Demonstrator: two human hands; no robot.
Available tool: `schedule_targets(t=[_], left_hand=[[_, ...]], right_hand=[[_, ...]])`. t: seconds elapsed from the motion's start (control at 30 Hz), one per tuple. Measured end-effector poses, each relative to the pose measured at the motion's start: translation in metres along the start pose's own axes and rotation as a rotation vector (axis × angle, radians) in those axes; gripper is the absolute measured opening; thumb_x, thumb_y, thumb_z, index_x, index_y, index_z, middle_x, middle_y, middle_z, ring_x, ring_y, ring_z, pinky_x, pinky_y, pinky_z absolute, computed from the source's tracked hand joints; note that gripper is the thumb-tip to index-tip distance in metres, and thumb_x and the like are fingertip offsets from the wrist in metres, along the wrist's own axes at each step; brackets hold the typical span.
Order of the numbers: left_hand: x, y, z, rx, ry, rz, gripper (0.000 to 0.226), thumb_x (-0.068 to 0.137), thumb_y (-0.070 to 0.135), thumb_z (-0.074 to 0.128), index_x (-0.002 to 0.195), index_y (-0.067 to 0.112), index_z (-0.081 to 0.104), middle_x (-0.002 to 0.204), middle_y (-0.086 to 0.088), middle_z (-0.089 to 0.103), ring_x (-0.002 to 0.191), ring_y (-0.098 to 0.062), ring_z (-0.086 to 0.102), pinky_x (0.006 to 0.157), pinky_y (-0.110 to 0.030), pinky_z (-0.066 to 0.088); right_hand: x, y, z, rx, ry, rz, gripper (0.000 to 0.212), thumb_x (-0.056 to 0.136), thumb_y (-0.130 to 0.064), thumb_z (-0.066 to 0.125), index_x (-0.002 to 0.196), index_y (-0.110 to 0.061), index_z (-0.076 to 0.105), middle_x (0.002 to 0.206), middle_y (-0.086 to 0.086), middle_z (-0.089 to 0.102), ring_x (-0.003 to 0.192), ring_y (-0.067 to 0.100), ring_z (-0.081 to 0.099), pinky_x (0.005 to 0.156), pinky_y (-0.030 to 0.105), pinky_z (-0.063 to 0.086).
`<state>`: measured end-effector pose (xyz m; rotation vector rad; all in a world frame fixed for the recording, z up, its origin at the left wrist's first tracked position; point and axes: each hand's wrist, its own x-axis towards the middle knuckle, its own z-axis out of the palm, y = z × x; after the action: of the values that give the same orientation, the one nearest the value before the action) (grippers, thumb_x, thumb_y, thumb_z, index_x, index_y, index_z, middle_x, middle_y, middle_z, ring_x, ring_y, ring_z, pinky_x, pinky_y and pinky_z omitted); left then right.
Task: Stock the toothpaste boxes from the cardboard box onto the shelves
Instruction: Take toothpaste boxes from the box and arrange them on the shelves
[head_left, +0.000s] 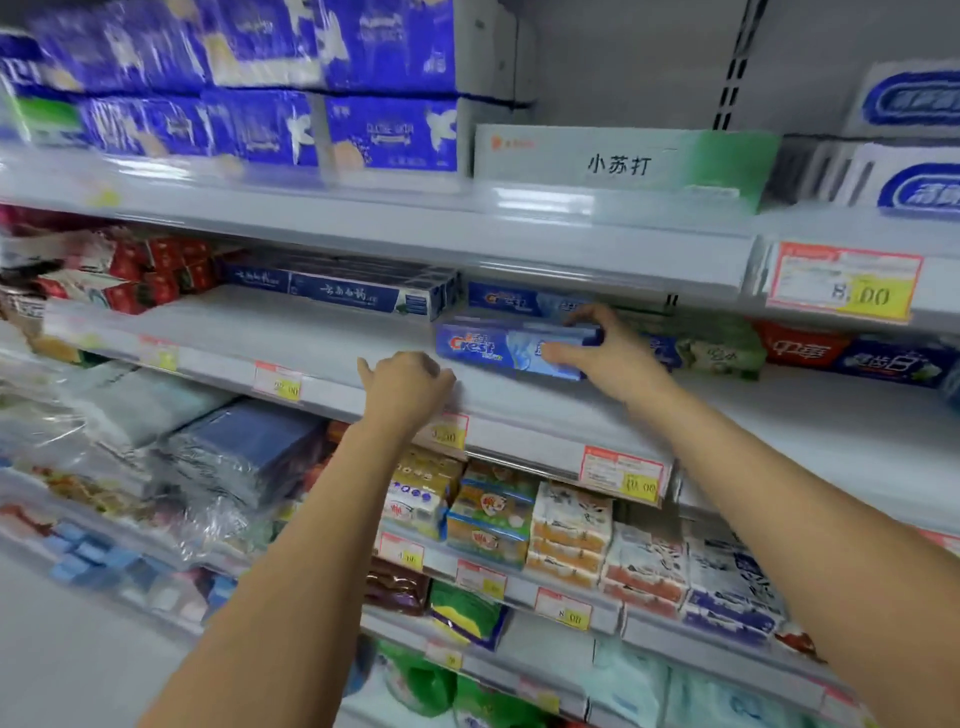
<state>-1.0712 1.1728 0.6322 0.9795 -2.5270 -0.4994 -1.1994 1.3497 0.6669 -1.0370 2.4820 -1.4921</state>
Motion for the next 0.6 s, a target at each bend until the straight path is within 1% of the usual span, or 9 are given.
schedule_targets(t=[0.03, 0.1, 0.17, 0.23, 0.27, 0.33, 0.47, 0.53, 0.6], left_hand=[[0.004, -0.006, 0.000, 0.038, 0.002, 0.009, 0.033, 0.093, 0.034, 0.044, 0.113, 0.018, 0.065, 0.117, -0.009, 0.064, 0.115, -0.028, 0.053, 0.116, -0.051, 0.006], [0.009, -0.016, 0.000, 0.108, -0.003, 0.033, 0.037, 0.095, 0.035, 0.040, 0.122, 0.022, 0.060, 0.127, -0.010, 0.057, 0.121, -0.029, 0.047, 0.114, -0.052, 0.006], [0.010, -0.023, 0.002, 0.146, 0.006, 0.069, 0.040, 0.096, 0.034, 0.036, 0.128, 0.023, 0.056, 0.134, -0.011, 0.052, 0.124, -0.031, 0.044, 0.114, -0.051, 0.006], [0.009, -0.026, 0.005, 0.147, 0.032, 0.099, 0.041, 0.096, 0.033, 0.035, 0.130, 0.023, 0.055, 0.137, -0.011, 0.050, 0.126, -0.032, 0.042, 0.115, -0.051, 0.005], [0.009, -0.026, 0.006, 0.146, 0.039, 0.109, 0.041, 0.096, 0.033, 0.034, 0.130, 0.023, 0.054, 0.137, -0.011, 0.050, 0.126, -0.032, 0.041, 0.115, -0.052, 0.005], [0.010, -0.026, 0.009, 0.141, 0.047, 0.121, 0.041, 0.097, 0.034, 0.033, 0.130, 0.023, 0.053, 0.137, -0.010, 0.049, 0.128, -0.031, 0.040, 0.115, -0.053, 0.003], [0.011, -0.027, 0.011, 0.143, 0.044, 0.119, 0.042, 0.097, 0.033, 0.030, 0.132, 0.023, 0.052, 0.136, -0.010, 0.048, 0.129, -0.031, 0.038, 0.115, -0.054, 0.001], [0.010, -0.028, 0.012, 0.141, 0.046, 0.122, 0.042, 0.097, 0.033, 0.030, 0.132, 0.024, 0.051, 0.136, -0.009, 0.048, 0.129, -0.031, 0.037, 0.115, -0.054, 0.001], [0.011, -0.028, 0.013, 0.127, 0.049, 0.116, 0.043, 0.097, 0.033, 0.030, 0.133, 0.024, 0.051, 0.136, -0.009, 0.047, 0.129, -0.030, 0.037, 0.115, -0.054, -0.001]], right_hand=[[0.008, -0.002, 0.008, -0.166, -0.053, -0.057, 0.040, 0.070, -0.019, 0.077, 0.103, -0.018, 0.054, 0.092, 0.000, 0.057, 0.079, 0.017, 0.055, 0.061, 0.025, 0.042], [0.021, -0.006, 0.022, -0.433, -0.157, -0.146, 0.037, 0.066, -0.024, 0.075, 0.095, -0.022, 0.053, 0.094, 0.004, 0.059, 0.084, 0.024, 0.058, 0.058, 0.027, 0.036], [0.033, -0.010, 0.034, -0.604, -0.228, -0.160, 0.035, 0.064, -0.029, 0.071, 0.094, -0.022, 0.055, 0.095, 0.006, 0.061, 0.086, 0.027, 0.058, 0.060, 0.026, 0.041], [0.046, -0.014, 0.047, -0.755, -0.251, -0.184, 0.050, 0.069, -0.036, 0.070, 0.116, -0.022, 0.056, 0.106, 0.009, 0.060, 0.091, 0.029, 0.057, 0.067, 0.030, 0.047], [0.052, -0.016, 0.052, -0.813, -0.253, -0.201, 0.054, 0.073, -0.039, 0.067, 0.123, -0.025, 0.053, 0.111, 0.011, 0.058, 0.093, 0.029, 0.057, 0.066, 0.030, 0.046], [0.065, -0.019, 0.060, -0.847, -0.276, -0.203, 0.057, 0.080, -0.039, 0.063, 0.133, -0.027, 0.047, 0.120, 0.014, 0.054, 0.099, 0.030, 0.056, 0.066, 0.029, 0.042], [0.088, -0.023, 0.063, -0.872, -0.308, -0.124, 0.054, 0.089, -0.032, 0.056, 0.140, -0.017, 0.044, 0.133, 0.019, 0.051, 0.113, 0.034, 0.054, 0.086, 0.034, 0.048], [0.092, -0.024, 0.063, -0.915, -0.305, -0.116, 0.052, 0.092, -0.026, 0.051, 0.141, -0.012, 0.042, 0.132, 0.021, 0.050, 0.112, 0.035, 0.053, 0.088, 0.036, 0.049], [0.096, -0.023, 0.064, -0.941, -0.315, -0.093, 0.050, 0.092, -0.023, 0.048, 0.141, -0.010, 0.041, 0.129, 0.022, 0.051, 0.107, 0.034, 0.054, 0.085, 0.034, 0.048]])
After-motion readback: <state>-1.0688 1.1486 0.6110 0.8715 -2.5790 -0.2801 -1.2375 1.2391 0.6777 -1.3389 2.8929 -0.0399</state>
